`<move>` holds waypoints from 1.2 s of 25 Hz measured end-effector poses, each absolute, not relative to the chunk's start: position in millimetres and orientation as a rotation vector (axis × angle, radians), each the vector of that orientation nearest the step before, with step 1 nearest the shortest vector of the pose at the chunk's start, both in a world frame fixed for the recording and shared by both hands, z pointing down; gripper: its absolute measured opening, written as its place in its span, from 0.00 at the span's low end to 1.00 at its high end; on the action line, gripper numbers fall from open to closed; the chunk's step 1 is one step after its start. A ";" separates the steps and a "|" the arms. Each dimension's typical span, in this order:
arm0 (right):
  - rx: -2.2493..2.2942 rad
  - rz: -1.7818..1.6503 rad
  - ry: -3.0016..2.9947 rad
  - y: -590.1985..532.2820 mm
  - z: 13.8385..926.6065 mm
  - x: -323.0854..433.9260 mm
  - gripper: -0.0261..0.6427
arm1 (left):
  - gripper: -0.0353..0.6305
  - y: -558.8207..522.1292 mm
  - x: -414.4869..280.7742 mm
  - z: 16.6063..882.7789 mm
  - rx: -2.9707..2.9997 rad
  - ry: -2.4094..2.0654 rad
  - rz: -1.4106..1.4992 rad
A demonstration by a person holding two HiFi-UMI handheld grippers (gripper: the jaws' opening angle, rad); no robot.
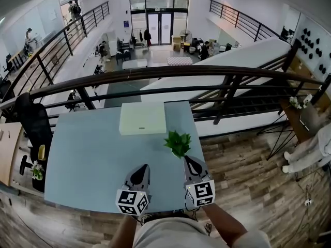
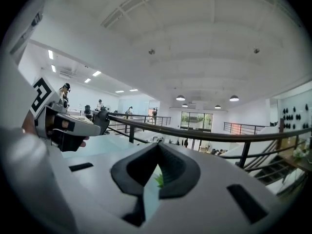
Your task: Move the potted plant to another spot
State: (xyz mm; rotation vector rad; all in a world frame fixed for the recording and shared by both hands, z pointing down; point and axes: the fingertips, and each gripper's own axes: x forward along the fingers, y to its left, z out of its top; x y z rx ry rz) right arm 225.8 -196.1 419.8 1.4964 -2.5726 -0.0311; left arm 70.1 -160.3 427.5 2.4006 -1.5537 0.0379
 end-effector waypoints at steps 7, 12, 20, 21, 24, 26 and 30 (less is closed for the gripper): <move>1.559 -0.103 -2.586 -193.3 390.1 234.4 0.04 | 0.07 -159.7 70.5 395.6 2.476 -1.607 0.027; 1.581 -0.108 -2.580 -193.8 387.4 238.8 0.04 | 0.07 -160.1 70.9 391.5 2.487 -1.621 0.052; 1.570 -0.117 -2.595 -192.0 384.4 232.4 0.04 | 0.07 -159.9 68.3 389.8 2.499 -1.636 0.056; 1.565 -0.116 -2.597 -191.3 384.9 231.6 0.04 | 0.07 -159.5 68.4 389.5 2.499 -1.636 0.056; 1.559 -0.113 -2.598 -190.1 386.7 230.8 0.04 | 0.07 -158.7 69.6 389.4 2.502 -1.639 0.058; 1.560 -0.111 -2.599 -190.5 388.0 230.9 0.04 | 0.07 -158.6 70.2 390.8 2.509 -1.637 0.063; 1.560 -0.100 -2.600 -191.0 389.1 231.7 0.04 | 0.07 -158.6 71.4 393.2 2.510 -1.627 0.072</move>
